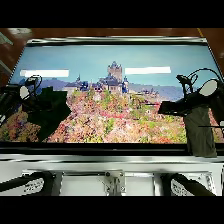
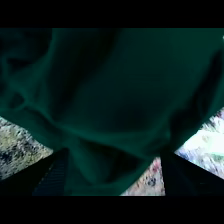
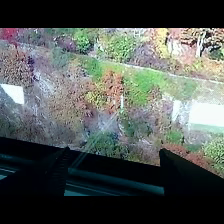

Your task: Fold the shirts.

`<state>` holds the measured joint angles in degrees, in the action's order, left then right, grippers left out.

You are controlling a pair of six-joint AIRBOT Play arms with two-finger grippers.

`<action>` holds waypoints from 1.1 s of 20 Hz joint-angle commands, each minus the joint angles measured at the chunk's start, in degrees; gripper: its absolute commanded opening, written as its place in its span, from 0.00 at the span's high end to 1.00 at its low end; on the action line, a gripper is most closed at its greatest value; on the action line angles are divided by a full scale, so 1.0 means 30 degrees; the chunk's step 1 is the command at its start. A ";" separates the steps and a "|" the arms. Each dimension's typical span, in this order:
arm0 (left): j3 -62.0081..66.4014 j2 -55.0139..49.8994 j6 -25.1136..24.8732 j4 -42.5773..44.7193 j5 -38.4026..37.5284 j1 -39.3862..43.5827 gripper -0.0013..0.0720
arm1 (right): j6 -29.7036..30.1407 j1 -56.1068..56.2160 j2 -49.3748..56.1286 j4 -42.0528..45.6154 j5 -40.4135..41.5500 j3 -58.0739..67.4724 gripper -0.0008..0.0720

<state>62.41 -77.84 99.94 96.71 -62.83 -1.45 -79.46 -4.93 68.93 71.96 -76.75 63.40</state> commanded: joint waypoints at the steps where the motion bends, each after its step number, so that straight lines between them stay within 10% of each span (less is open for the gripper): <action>1: 0.0117 -0.2608 0.0605 -0.0597 0.1464 -0.1253 0.00 | 0.0000 0.0015 -0.0015 -0.0015 0.0321 -0.0007 0.06; 5: 0.0117 -0.3410 0.1166 -0.1486 0.3541 -0.1311 0.04 | -0.0109 0.0015 -0.0015 -0.0015 0.0801 -0.0007 0.06; 7: 0.0415 -0.3315 0.1129 -0.2149 0.3869 -0.1297 0.83 | -0.0291 0.0015 -0.0015 -0.0051 0.0867 -0.0007 0.06; 8: 0.0743 -0.3133 0.0838 -0.2688 0.3716 -0.1239 0.93 | -0.0284 0.0015 -0.0015 -0.0044 0.0874 -0.0007 0.06; 15: 0.1683 0.3162 -0.3687 -0.7548 0.2718 0.3825 0.93 | -0.0240 0.0015 -0.0058 0.0066 -0.0015 -0.0007 0.06; 22: 0.1654 0.2273 -0.2841 -0.9952 0.4634 1.3981 0.93 | 0.1464 0.0015 -0.1370 0.1209 -0.6426 -0.0007 0.06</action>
<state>67.31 -68.88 89.86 69.58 -52.73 29.54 -76.84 -4.93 66.43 73.69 -87.22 63.40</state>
